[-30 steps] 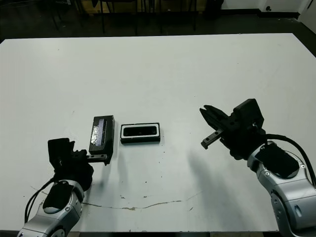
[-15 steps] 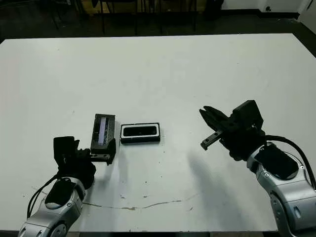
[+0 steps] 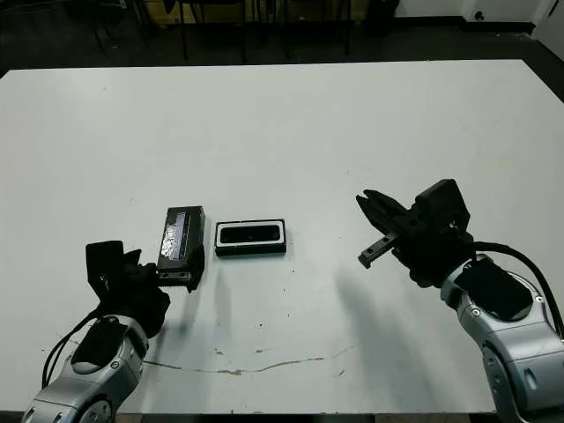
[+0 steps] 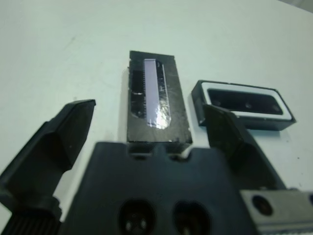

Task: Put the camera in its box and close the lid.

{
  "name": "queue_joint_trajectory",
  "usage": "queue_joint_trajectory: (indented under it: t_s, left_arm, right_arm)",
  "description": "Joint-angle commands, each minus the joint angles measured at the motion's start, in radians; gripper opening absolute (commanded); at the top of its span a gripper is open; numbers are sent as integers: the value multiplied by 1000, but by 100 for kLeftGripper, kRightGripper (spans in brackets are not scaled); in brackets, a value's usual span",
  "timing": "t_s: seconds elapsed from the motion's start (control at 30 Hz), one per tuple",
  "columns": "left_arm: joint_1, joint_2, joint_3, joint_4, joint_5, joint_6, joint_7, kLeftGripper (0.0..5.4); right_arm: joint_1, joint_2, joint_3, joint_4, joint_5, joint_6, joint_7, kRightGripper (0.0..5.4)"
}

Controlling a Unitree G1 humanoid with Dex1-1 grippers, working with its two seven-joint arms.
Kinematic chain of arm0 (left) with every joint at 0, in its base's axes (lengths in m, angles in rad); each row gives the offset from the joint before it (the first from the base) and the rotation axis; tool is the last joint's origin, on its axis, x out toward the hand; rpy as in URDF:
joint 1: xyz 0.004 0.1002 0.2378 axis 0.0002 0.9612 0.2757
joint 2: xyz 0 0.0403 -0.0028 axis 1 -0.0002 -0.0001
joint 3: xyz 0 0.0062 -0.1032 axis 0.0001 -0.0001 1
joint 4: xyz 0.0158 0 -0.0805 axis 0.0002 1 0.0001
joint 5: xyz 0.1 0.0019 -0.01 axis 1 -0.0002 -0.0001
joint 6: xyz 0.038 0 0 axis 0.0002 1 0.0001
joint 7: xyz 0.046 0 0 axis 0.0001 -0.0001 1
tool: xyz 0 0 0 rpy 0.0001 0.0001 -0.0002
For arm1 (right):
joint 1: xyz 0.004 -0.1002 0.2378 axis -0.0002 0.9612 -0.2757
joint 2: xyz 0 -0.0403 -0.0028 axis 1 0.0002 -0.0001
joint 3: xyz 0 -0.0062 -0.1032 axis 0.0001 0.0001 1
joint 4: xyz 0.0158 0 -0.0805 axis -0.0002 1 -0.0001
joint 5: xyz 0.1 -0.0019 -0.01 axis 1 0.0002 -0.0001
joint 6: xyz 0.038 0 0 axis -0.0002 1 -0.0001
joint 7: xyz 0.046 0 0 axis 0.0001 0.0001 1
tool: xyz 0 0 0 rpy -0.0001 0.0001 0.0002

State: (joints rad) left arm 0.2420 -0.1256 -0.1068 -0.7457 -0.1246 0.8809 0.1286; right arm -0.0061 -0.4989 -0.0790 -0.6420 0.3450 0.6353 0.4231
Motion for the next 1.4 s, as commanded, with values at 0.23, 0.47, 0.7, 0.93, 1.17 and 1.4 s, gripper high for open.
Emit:
queue_joint_trajectory:
  t_s: [0.23, 0.47, 0.7, 0.93, 1.17, 1.4]
  left_arm:
    - [4, 13, 7, 11, 6, 12, 0, 532]
    - [2, 25, -6, 31, 6, -3, -14, 532]
    - [-10, 16, -20, 30, 6, -3, -18, 532]
    - [-13, 13, -30, 34, 10, 0, -11, 532]
    - [-14, 27, -38, 55, 31, -12, -10, 532]
    - [-18, 42, -38, 72, 40, -16, -18, 532]
  right_arm:
    - [10, -2, 7, 14, -1, 4, 3, 0]
    - [11, 5, 5, 25, 5, -7, 9, 0]
    - [12, 3, 11, 27, -3, -9, 5, 0]
    - [14, -4, 16, 20, -13, -14, 2, 0]
    - [12, -1, 13, 22, -6, -7, 0, 0]
    - [10, -2, 12, 16, 1, 3, 0, 0]
